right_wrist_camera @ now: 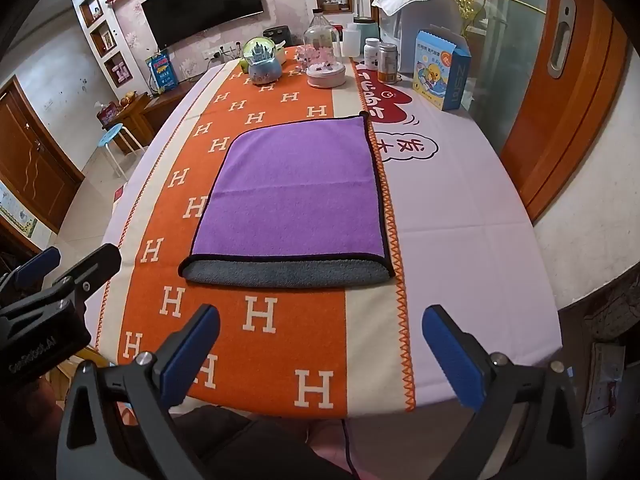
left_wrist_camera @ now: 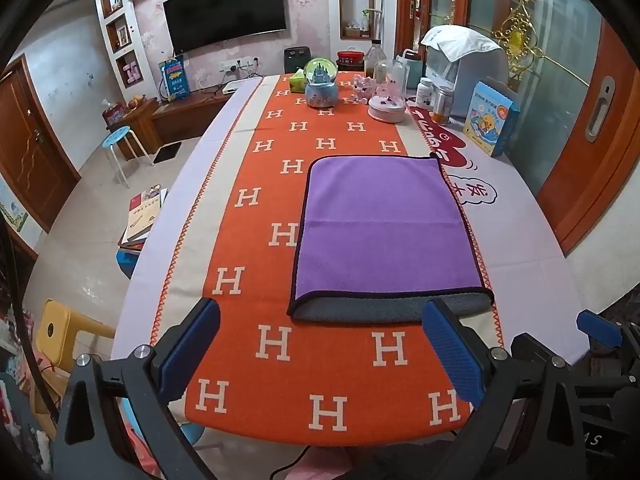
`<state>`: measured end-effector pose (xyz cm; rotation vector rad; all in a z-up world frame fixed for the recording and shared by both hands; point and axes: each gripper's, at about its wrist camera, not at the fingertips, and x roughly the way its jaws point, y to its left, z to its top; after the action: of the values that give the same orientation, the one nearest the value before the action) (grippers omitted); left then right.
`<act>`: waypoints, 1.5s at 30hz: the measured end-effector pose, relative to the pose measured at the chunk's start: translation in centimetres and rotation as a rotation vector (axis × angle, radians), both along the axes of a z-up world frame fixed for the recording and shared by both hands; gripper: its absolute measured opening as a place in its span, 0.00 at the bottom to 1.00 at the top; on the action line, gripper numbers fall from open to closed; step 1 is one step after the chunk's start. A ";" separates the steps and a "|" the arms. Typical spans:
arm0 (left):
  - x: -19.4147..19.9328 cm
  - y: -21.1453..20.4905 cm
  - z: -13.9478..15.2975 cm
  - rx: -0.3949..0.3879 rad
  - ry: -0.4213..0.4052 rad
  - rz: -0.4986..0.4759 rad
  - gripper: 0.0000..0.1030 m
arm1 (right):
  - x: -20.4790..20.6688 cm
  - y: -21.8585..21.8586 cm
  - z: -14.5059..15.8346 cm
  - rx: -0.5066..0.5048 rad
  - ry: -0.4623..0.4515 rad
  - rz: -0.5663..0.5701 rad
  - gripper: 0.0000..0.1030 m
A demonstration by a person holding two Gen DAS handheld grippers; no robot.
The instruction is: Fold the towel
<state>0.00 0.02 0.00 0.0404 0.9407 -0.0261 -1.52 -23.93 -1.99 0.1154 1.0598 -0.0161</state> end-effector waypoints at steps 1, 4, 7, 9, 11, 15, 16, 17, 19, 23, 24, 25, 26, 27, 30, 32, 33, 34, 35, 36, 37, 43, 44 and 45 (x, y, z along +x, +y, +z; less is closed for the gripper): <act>0.0 0.0 0.0 0.003 -0.002 0.001 0.98 | 0.0 0.0 0.0 -0.001 0.000 0.000 0.99; 0.1 0.1 0.0 0.000 -0.004 0.003 0.98 | -0.1 -0.1 0.0 -0.004 -0.001 0.001 0.98; 0.3 0.4 0.0 -0.003 -0.001 0.005 0.98 | 0.0 0.0 -0.1 -0.002 0.004 -0.002 0.99; 0.2 0.3 -0.1 -0.005 0.000 0.003 0.98 | 0.0 -0.1 0.1 0.003 0.009 -0.007 0.98; -0.1 -0.2 0.1 0.002 -0.006 0.001 0.98 | 0.0 -0.1 0.0 0.006 0.012 -0.011 0.98; 0.0 -0.6 0.0 -0.001 -0.005 -0.014 0.98 | 0.4 -0.2 -0.1 0.012 0.016 -0.010 0.98; -0.4 -0.5 0.3 0.001 -0.006 -0.015 0.98 | 0.1 -0.3 -0.4 0.011 0.016 -0.011 0.99; -0.5 -0.6 0.3 0.003 -0.005 -0.017 0.98 | 0.1 -0.4 -0.4 0.013 0.019 -0.013 0.99; -0.6 -0.7 0.2 0.006 -0.004 -0.013 0.98 | -0.1 -0.4 -0.6 0.016 0.023 -0.019 0.98; -0.4 -0.5 0.2 0.003 0.006 -0.019 0.98 | -0.1 -0.4 -0.6 0.015 0.026 -0.018 0.98; -0.4 -0.5 0.2 0.004 0.007 -0.021 0.98 | -0.1 -0.5 -0.5 0.016 0.026 -0.018 0.98; -0.3 -0.5 0.1 0.006 0.010 -0.024 0.98 | 0.0 -0.4 -0.5 0.014 0.028 -0.016 0.98; -0.3 -0.5 0.1 0.007 0.011 -0.024 0.98 | 0.0 -0.4 -0.6 0.012 0.030 -0.014 0.99; -0.3 -0.5 0.0 0.007 0.014 -0.024 0.98 | 0.0 -0.4 -0.7 0.011 0.032 -0.012 0.98; -0.1 -0.5 -0.2 0.009 0.024 -0.025 0.98 | -0.1 -0.3 -0.8 0.010 0.038 -0.011 0.99; -0.2 -0.5 -0.4 0.009 0.027 -0.025 0.98 | -0.1 -0.3 -0.9 0.010 0.043 -0.011 0.98; -0.2 -0.4 -0.4 0.009 0.028 -0.024 0.98 | 0.1 -0.3 -0.9 0.011 0.046 -0.010 0.99; -0.2 -0.4 -0.5 0.006 0.032 -0.023 0.98 | 0.1 -0.2 -0.9 0.010 0.047 -0.009 0.98; -0.2 -0.3 -0.6 0.005 0.033 -0.023 0.98 | 0.1 -0.2 -0.9 0.009 0.048 -0.007 0.98; -0.2 -0.2 -0.6 0.003 0.034 -0.021 0.98 | 0.1 -0.1 -0.9 0.009 0.048 -0.005 0.98; -0.2 -0.2 -0.5 0.002 0.035 -0.019 0.98 | 0.2 -0.1 -1.0 0.008 0.048 -0.004 0.98; -0.1 0.1 -0.8 -0.002 0.042 -0.018 0.98 | 0.5 -0.1 -1.1 0.015 0.046 0.008 0.98; 0.0 0.2 -0.8 -0.003 0.045 -0.017 0.98 | 0.6 -0.2 -1.1 0.017 0.045 0.006 0.98; 0.2 0.3 -0.9 -0.006 0.048 -0.016 0.98 | 0.8 -0.4 -1.1 0.018 0.044 0.003 0.98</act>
<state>0.17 0.35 -0.89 0.0424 0.9881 -0.0450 -0.73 -24.36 -3.07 0.1304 1.1040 -0.0059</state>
